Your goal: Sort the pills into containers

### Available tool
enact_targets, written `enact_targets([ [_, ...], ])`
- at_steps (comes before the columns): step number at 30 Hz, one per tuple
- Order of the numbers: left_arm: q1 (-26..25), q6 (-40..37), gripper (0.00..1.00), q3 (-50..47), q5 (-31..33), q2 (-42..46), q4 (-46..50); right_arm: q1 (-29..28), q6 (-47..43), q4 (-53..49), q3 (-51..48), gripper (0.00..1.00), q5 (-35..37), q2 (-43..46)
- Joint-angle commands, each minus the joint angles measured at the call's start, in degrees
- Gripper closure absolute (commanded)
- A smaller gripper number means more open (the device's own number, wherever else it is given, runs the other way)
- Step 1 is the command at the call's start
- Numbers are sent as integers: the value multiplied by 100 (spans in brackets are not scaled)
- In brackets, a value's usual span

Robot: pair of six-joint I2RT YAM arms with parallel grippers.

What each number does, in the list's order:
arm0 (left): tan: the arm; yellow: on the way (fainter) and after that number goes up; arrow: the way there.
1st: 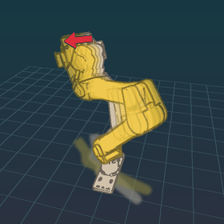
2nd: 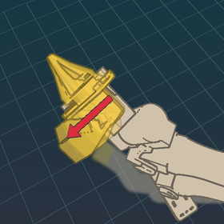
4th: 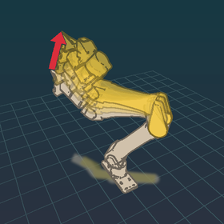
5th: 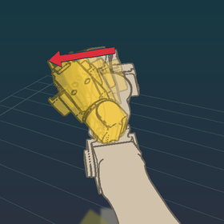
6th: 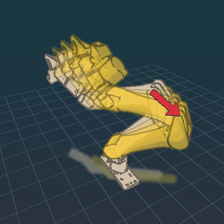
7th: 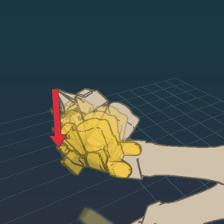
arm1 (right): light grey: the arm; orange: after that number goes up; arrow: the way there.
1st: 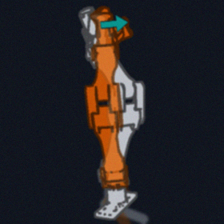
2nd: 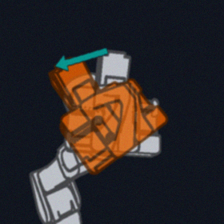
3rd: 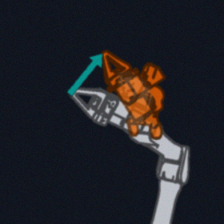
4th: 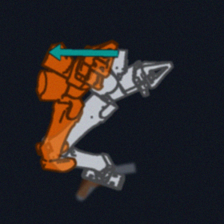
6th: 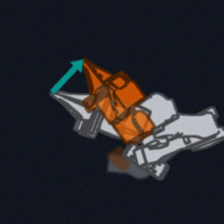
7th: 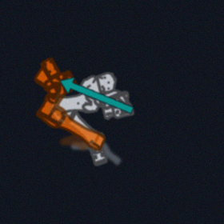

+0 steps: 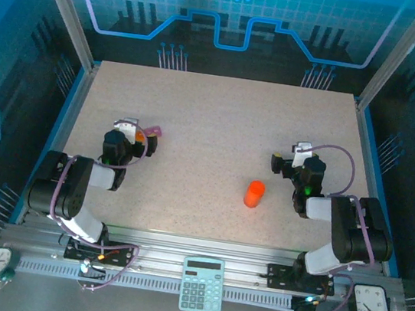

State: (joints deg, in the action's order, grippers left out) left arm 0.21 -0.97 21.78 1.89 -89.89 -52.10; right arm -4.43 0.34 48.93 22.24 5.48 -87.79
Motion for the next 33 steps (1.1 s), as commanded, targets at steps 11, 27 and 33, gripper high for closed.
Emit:
enact_targets([
  [11, -51, 14, 1, 154, 105, 273, 304, 100, 137, -31, -110, 0, 380, 555],
  [27, -47, 1290, 1, 1851, 1043, 1563, 4323, 1013, 3444, -4000, 1578, 0, -1498, 2271],
  [33, -38, 2173, 1, 3364, 987, 750, 6471, 895, 4115, -3619, 1513, 0, -2719, 2431],
])
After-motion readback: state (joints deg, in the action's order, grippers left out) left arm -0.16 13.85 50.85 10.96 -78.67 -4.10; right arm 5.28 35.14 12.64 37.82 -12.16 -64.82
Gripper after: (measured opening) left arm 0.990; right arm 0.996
